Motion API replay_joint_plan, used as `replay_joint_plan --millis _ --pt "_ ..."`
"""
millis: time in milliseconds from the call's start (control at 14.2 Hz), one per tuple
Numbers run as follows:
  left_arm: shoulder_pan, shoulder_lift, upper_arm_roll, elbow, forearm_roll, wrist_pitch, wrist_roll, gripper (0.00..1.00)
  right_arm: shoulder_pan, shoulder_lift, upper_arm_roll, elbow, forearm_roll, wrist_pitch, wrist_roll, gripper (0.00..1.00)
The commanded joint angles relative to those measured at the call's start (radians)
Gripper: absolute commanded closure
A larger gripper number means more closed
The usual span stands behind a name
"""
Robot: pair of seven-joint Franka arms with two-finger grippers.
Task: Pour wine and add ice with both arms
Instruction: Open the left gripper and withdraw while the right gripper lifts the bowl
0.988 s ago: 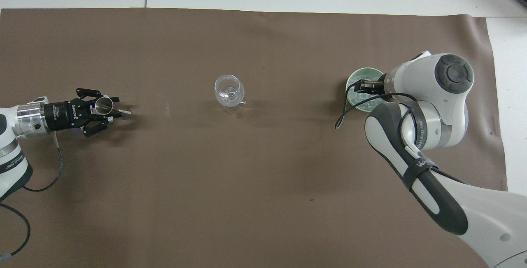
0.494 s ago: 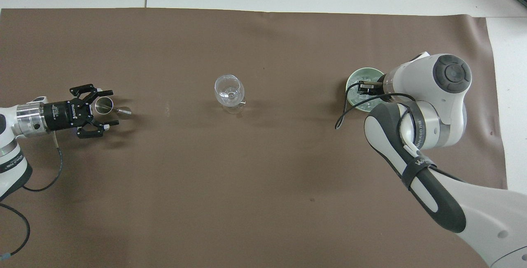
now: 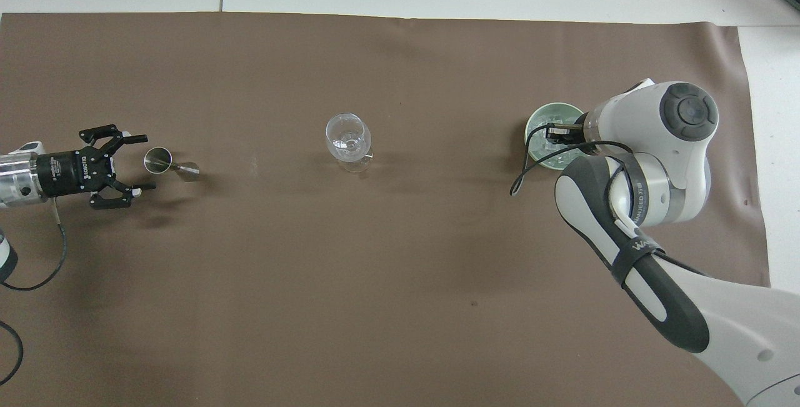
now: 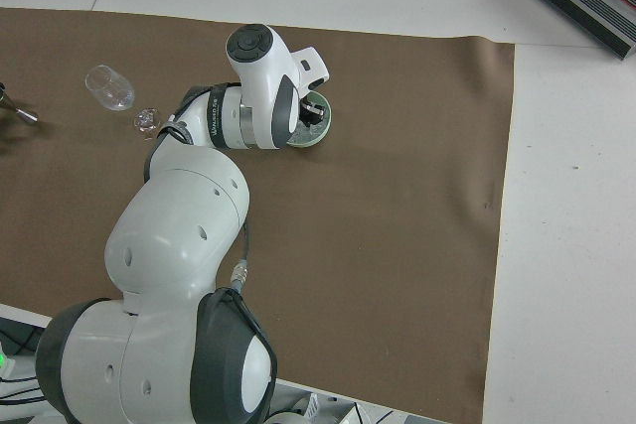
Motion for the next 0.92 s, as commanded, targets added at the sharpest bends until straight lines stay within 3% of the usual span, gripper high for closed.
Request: replay_joint_plan --millis 0,282,564,847 --pt "0.019 0.017 -0.016 0.082 0.106 -0.039 0.005 0.0 -0.013 0.012 0.004 0.014 0.006 0.007 -0.001 0.96" --pt "0.016 -0.087 -0.05 0.148 0.244 -0.016 0.019 0.0 -0.016 0.012 0.003 0.063 -0.003 -0.032 -0.014 1.0" --pt "0.01 -0.144 -0.053 0.188 0.313 -0.001 0.121 0.0 0.01 -0.043 0.009 0.135 0.002 -0.141 -0.028 1.0" --pt "0.004 -0.231 -0.051 0.192 0.341 0.011 0.232 0.0 0.063 -0.098 0.09 0.209 0.005 -0.235 -0.019 1.0"
